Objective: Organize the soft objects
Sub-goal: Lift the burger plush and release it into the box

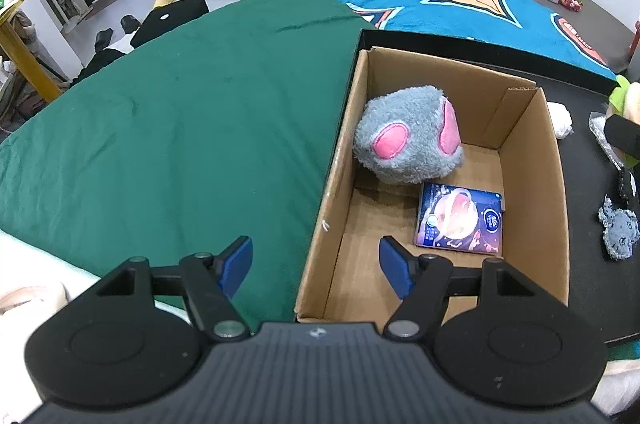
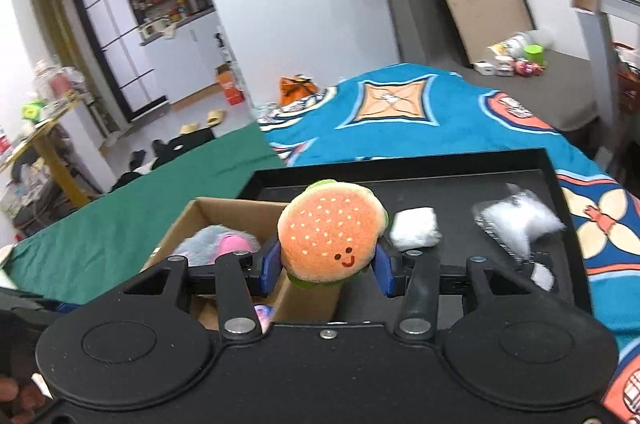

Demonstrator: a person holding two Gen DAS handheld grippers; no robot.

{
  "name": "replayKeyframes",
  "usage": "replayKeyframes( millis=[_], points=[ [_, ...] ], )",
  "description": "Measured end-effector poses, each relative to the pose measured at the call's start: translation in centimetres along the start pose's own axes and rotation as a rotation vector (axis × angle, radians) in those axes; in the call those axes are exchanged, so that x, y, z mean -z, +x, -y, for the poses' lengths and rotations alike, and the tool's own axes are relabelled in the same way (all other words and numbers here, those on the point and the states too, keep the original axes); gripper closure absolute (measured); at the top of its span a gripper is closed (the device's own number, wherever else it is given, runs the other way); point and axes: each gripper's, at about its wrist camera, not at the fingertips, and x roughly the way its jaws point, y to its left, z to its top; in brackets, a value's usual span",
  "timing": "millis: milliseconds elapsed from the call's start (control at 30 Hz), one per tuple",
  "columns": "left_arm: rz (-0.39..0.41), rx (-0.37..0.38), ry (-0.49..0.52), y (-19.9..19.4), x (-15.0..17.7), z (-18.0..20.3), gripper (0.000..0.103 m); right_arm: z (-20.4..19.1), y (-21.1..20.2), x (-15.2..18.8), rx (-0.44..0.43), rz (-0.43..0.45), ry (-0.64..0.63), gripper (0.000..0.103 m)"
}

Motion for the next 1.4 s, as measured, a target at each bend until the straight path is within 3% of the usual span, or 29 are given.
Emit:
replayKeyframes(
  millis=[333, 533, 1000, 1100, 1167, 1400],
  points=[
    [0.011, 0.049, -0.024, 0.2, -0.2, -0.7, 0.038, -1.9, 0.0, -0.2, -0.128, 0.001, -0.036, 0.057],
    [0.016, 0.07, -0.031, 0.4, 0.0, -1.0, 0.042, -3.2, 0.4, 0.1, -0.148, -0.012, -0.069, 0.057],
    [0.007, 0.158, -0.077, 1.5, 0.4, -2.3, 0.083, -5.8, 2.0, 0.6, -0.131, -0.038, -0.149, 0.056],
    [0.008, 0.173, -0.088, 1.6, 0.5, -2.5, 0.087, -6.5, 2.8, 0.3, -0.113, -0.044, -0.173, 0.049],
    [0.009, 0.18, -0.089, 1.6, 0.5, -2.6, 0.087, -6.8, 3.2, 0.2, -0.103, -0.045, -0.186, 0.036],
    [0.014, 0.186, -0.094, 1.6, 0.3, -2.7, 0.087, -6.2, 3.1, 0.6, -0.033, -0.074, -0.178, 0.031]
  ],
)
